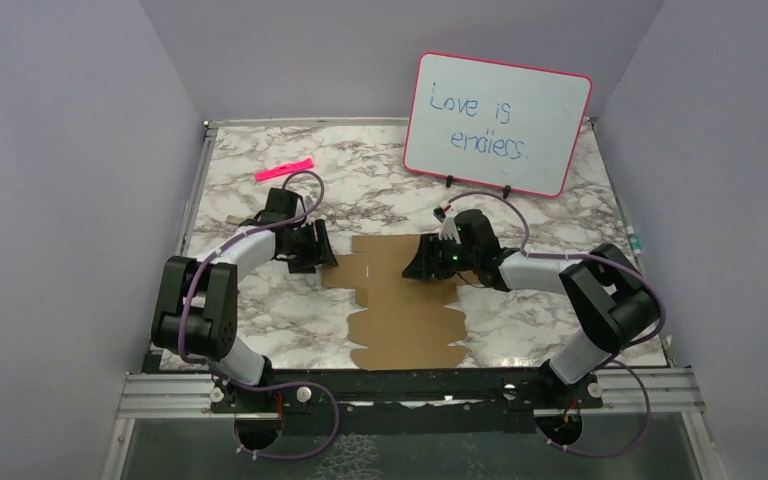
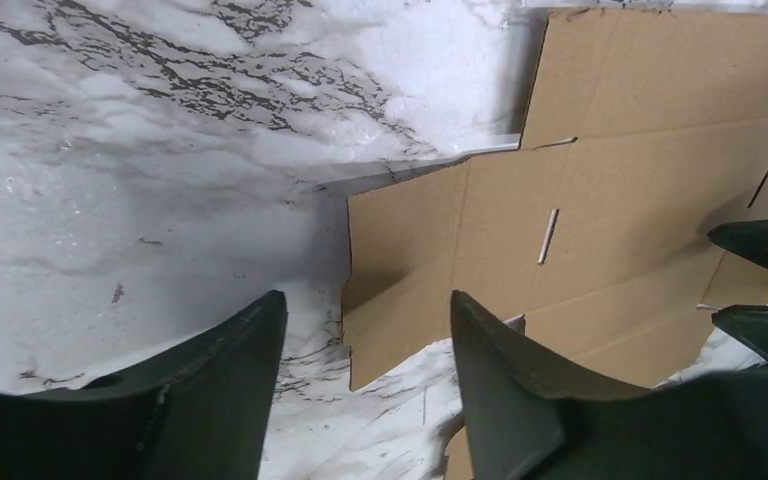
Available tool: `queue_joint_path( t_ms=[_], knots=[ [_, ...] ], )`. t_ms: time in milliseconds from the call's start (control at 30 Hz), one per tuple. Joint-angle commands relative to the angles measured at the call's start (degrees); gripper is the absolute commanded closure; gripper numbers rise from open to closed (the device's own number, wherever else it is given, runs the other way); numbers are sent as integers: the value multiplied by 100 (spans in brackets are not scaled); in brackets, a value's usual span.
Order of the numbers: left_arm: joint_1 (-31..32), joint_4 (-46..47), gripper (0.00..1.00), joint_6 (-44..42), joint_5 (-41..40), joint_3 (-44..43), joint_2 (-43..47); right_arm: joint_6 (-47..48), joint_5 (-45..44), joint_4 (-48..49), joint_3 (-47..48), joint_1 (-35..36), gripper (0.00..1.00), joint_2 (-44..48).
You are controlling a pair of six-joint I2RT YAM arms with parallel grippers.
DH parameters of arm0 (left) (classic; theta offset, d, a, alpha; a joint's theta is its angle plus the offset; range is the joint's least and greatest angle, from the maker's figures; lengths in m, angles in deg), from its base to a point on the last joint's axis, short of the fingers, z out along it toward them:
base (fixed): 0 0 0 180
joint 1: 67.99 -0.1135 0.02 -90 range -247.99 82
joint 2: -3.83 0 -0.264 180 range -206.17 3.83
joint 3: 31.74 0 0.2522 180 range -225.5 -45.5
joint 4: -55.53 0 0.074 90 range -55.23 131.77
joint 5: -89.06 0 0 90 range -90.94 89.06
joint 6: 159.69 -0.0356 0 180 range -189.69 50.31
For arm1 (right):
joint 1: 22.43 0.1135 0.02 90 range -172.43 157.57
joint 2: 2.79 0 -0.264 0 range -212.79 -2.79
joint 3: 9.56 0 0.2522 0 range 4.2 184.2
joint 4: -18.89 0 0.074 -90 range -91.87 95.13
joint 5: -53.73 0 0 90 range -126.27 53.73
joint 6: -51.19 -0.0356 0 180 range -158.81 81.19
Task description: Fold the paper box
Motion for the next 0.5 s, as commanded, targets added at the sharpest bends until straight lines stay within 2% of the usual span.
queue_joint_path(
  t_ms=[0,167,467],
  knots=[
    [-27,-16,44,-172,398,-75,-97,-141,288,674,-53,41,39,-211],
    [-21,2,60,-250,686,-118,-97,-233,285,989,-210,41,39,-433],
    [68,-22,86,-110,665,-114,309,-471,222,1522,-539,39,38,-812]
  ],
)
